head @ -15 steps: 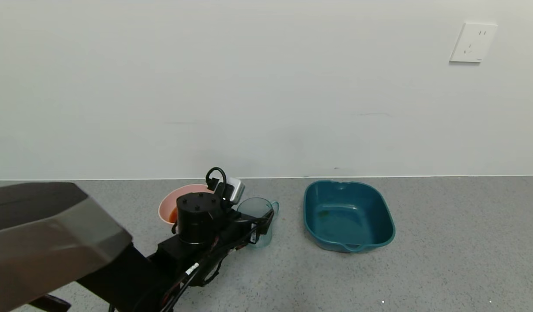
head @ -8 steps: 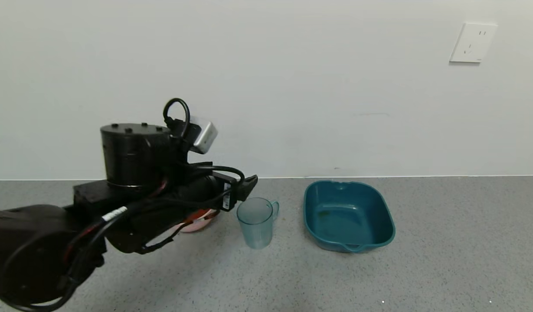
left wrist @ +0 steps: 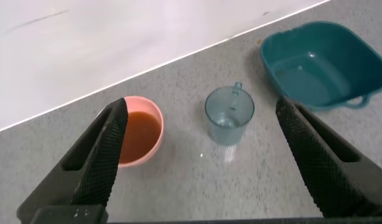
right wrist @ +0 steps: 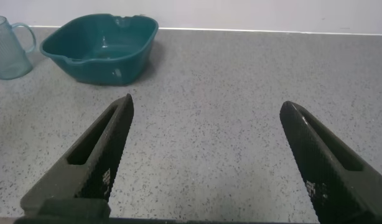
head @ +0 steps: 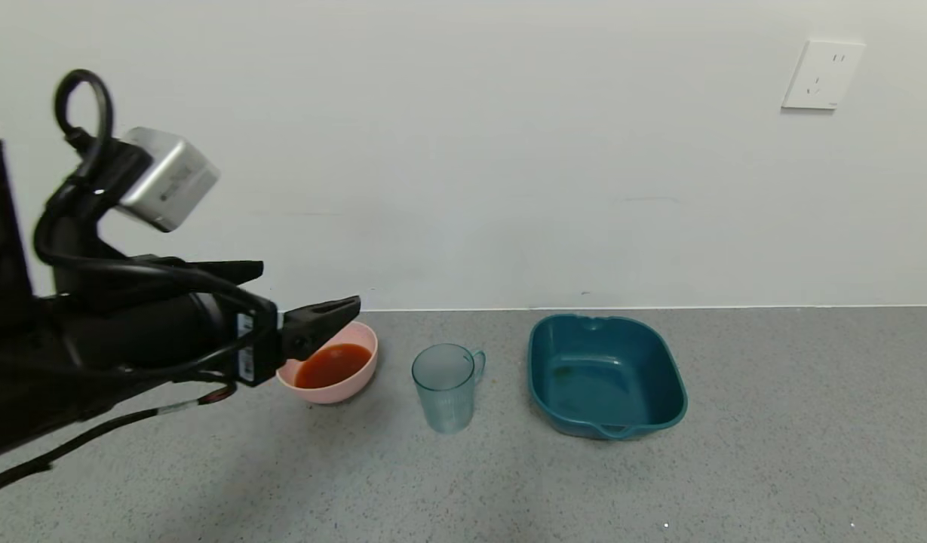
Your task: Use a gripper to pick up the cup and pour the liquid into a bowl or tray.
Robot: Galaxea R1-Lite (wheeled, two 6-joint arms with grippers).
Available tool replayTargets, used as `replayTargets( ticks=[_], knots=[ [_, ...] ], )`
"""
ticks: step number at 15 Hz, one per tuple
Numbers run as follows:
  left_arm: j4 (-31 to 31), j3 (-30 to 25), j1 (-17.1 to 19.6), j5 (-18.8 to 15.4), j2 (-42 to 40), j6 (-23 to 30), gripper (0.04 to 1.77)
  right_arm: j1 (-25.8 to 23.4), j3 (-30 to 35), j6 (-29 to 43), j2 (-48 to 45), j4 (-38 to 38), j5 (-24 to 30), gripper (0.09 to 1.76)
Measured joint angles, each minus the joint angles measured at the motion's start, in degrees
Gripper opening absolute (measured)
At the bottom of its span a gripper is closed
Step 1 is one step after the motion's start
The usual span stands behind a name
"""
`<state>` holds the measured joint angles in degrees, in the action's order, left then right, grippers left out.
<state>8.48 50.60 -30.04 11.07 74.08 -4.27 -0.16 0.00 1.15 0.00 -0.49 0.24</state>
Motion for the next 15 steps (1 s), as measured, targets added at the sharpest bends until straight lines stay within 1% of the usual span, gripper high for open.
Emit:
replayTargets(
  ticks=[2,5,8,10,11,15],
  knots=[
    [-3.97,-2.27,0.20,-0.52,-6.33,0.00,1.71,0.00,0.00,0.00,0.00,0.02,0.00,1.71],
    [-8.11,-6.64,0.35,-0.55,-16.20,0.16,1.71,-0.02,0.00,0.00,0.00,0.00,0.00,1.71],
    [-14.29,-7.96,0.41,-0.10,-25.62,0.50,1.71,0.02,0.00,0.00,0.00,0.02,0.00,1.71],
    [-16.60,-8.00,0.68,1.61,-31.28,0.77,1.71,0.02,0.00,-0.02,0.00,0.00,0.00,1.71],
    [-17.60,-7.97,1.43,2.23,-33.57,0.83,1.71,0.02,0.00,-0.02,0.00,0.00,0.00,1.71],
    [-20.61,-8.08,9.92,2.23,-39.80,0.72,1.72,0.00,0.00,0.00,0.00,0.00,0.00,1.71]
  ],
)
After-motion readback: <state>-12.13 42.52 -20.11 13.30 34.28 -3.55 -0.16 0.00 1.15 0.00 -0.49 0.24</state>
